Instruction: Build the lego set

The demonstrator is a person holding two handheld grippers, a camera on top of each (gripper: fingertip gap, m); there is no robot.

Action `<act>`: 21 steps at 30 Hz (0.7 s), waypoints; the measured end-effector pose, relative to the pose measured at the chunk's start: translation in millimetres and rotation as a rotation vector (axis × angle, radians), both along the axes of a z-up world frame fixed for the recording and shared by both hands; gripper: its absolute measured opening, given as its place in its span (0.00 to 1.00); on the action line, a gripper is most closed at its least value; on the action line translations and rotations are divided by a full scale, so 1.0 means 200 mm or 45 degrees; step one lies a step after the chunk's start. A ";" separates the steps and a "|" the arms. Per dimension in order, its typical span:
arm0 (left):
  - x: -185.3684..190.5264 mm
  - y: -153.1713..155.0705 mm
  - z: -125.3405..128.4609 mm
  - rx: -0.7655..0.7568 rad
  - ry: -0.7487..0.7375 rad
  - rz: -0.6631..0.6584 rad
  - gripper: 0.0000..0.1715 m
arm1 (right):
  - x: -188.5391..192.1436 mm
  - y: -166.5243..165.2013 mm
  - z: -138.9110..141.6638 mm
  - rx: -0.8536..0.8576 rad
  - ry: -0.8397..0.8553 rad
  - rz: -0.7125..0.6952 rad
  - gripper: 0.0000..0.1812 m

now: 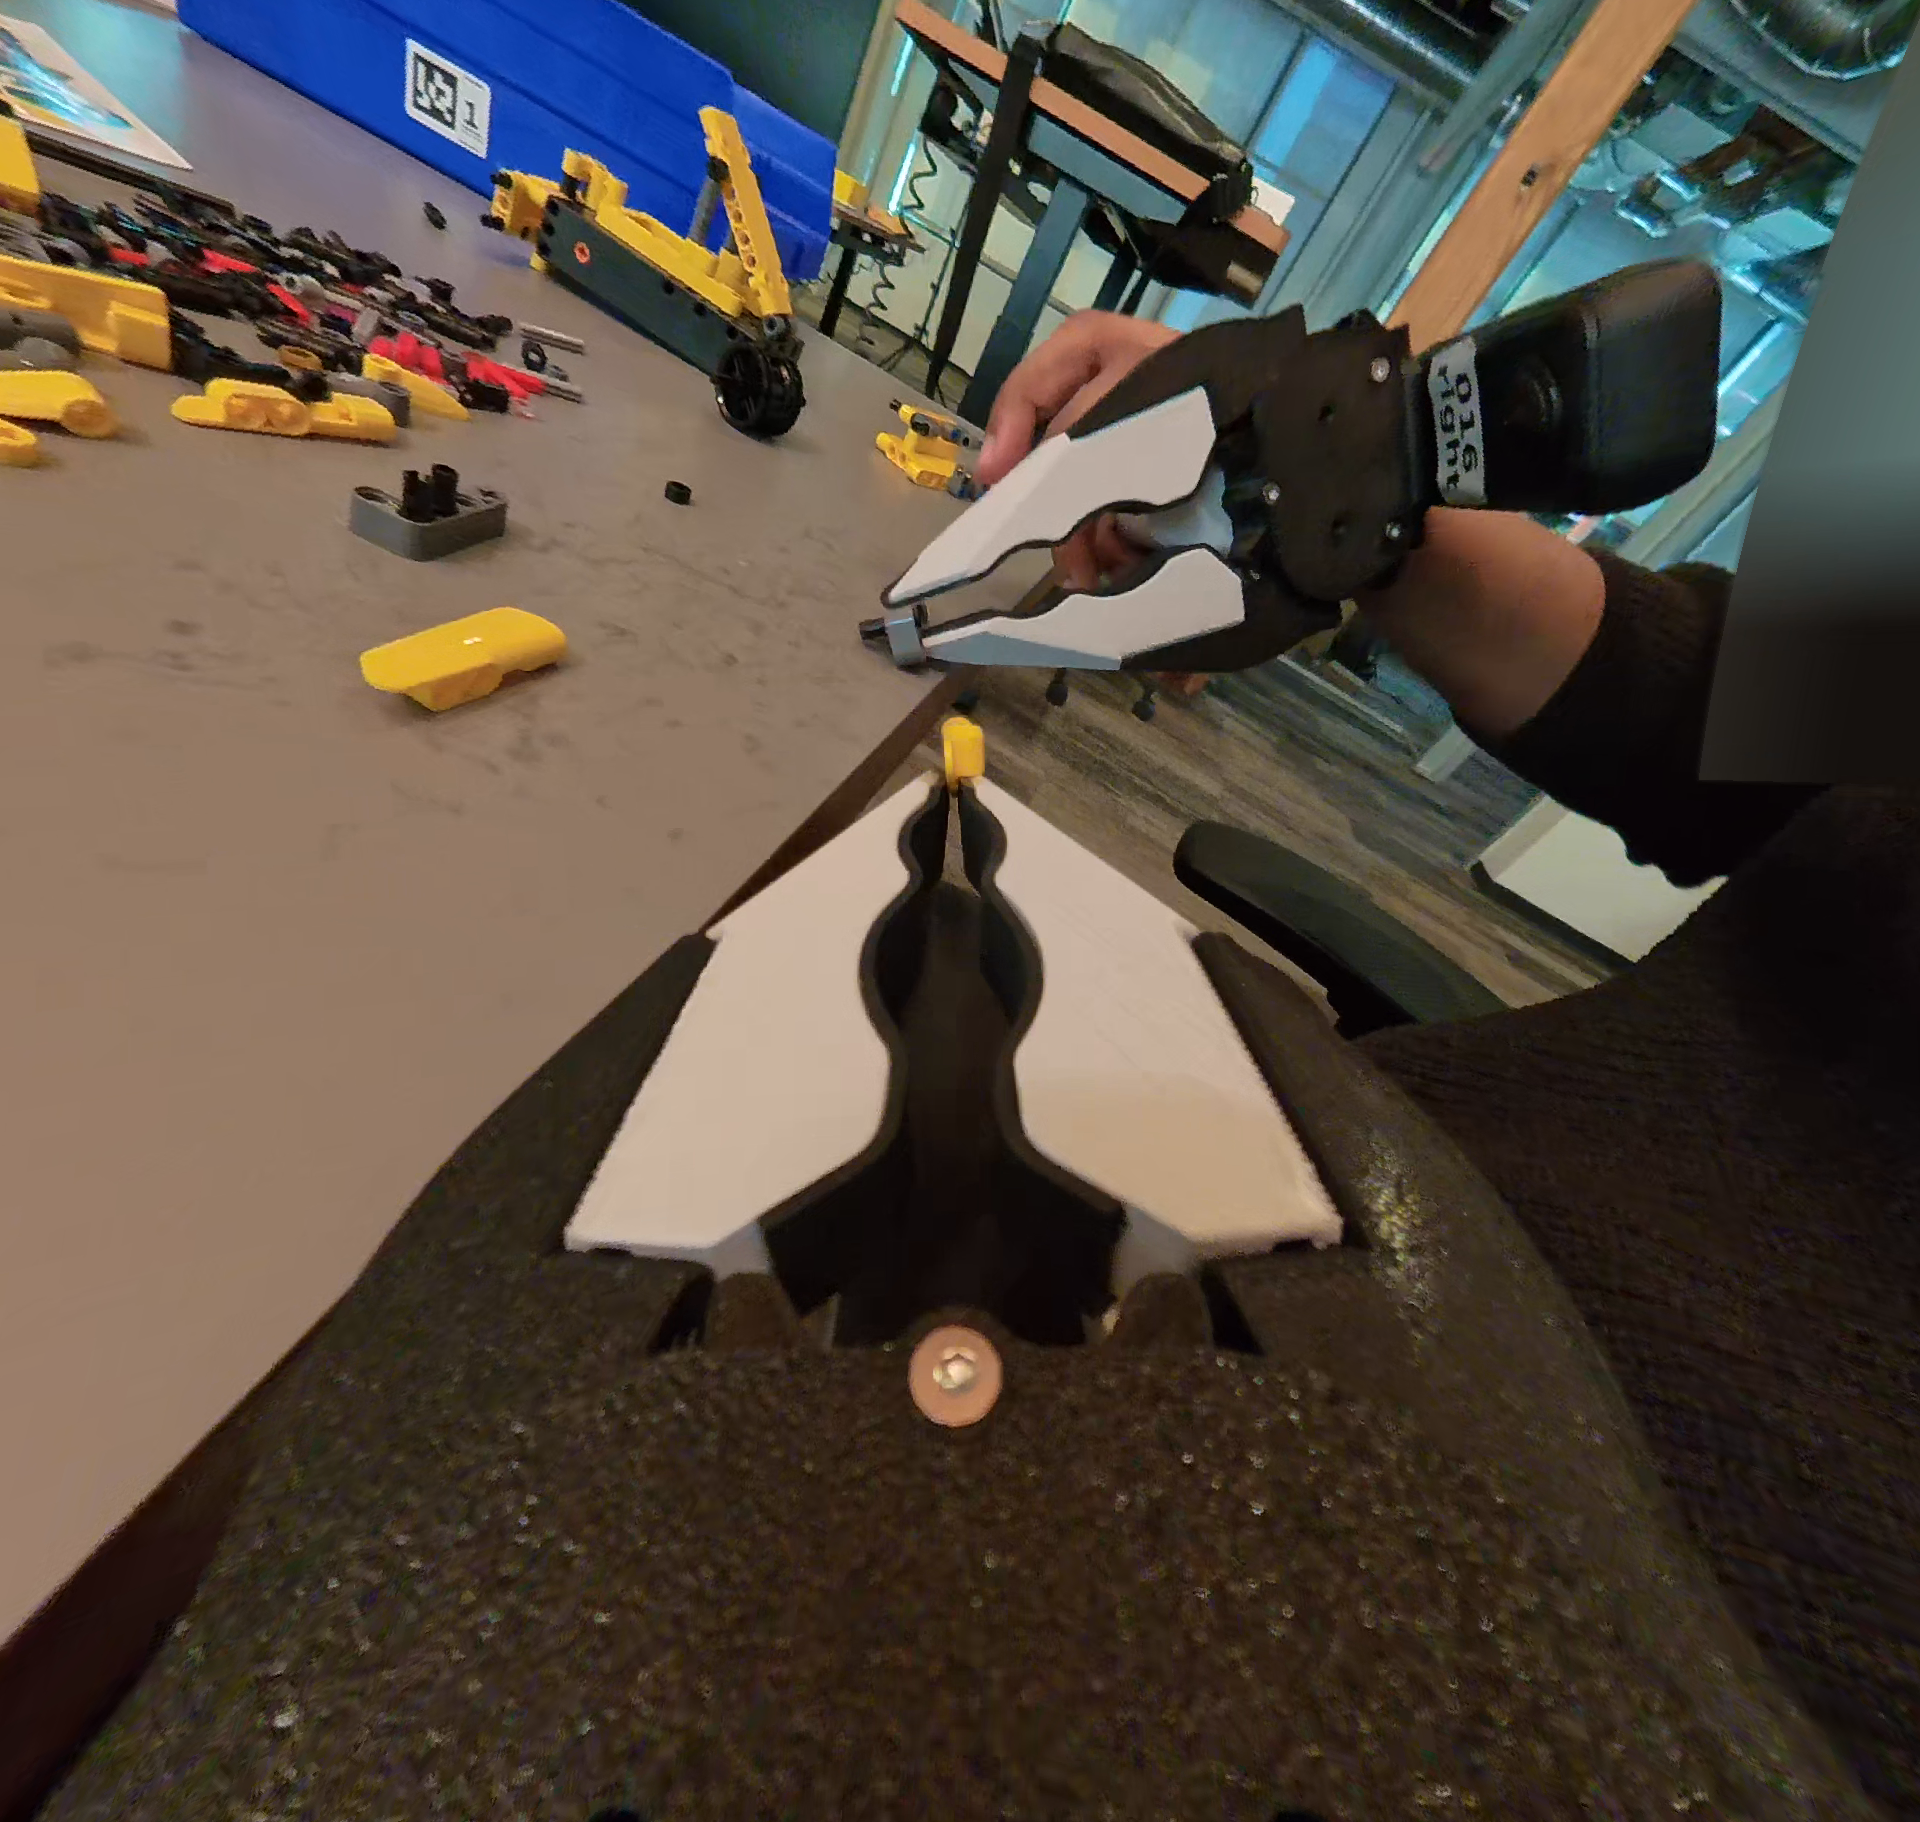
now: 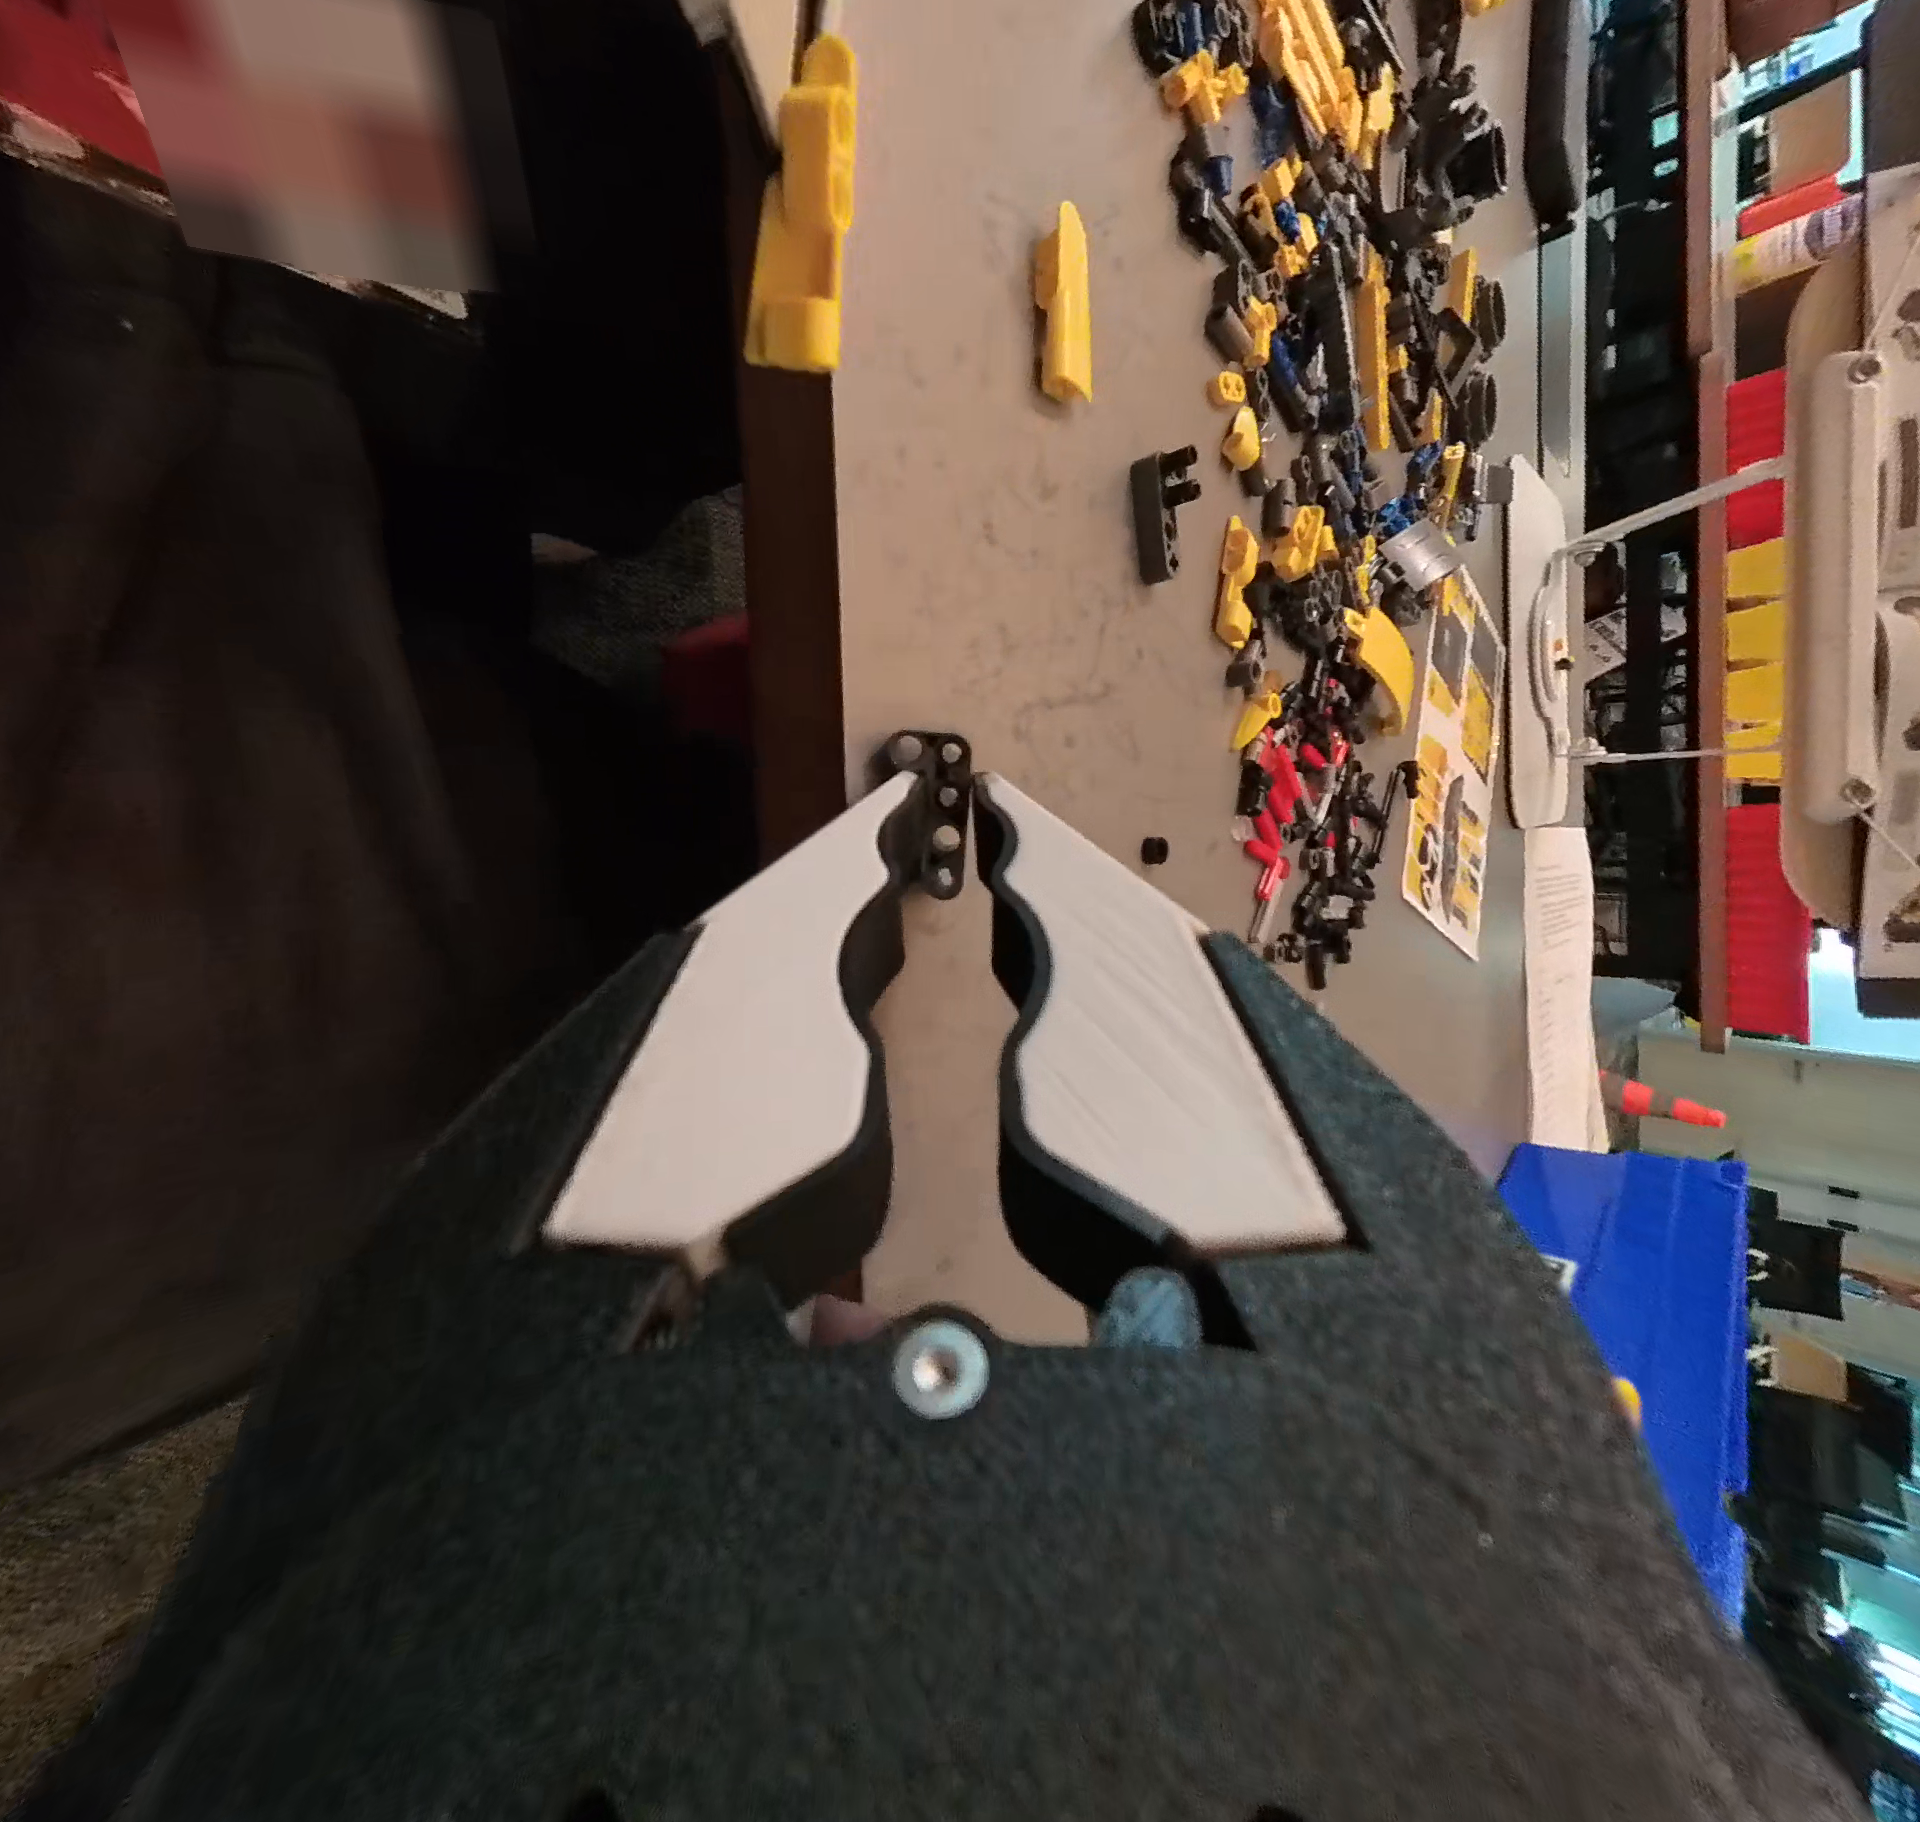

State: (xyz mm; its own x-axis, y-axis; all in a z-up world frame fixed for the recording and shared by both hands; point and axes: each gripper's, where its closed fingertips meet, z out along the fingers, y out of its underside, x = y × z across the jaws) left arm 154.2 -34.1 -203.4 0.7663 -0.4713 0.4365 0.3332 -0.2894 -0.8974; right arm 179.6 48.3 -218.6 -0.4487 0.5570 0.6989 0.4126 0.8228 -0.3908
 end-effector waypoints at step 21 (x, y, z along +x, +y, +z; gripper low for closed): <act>0.25 -0.07 -0.14 -0.128 0.152 -0.316 0.00 | 0.11 -0.47 0.00 -1.152 -0.423 0.001 0.04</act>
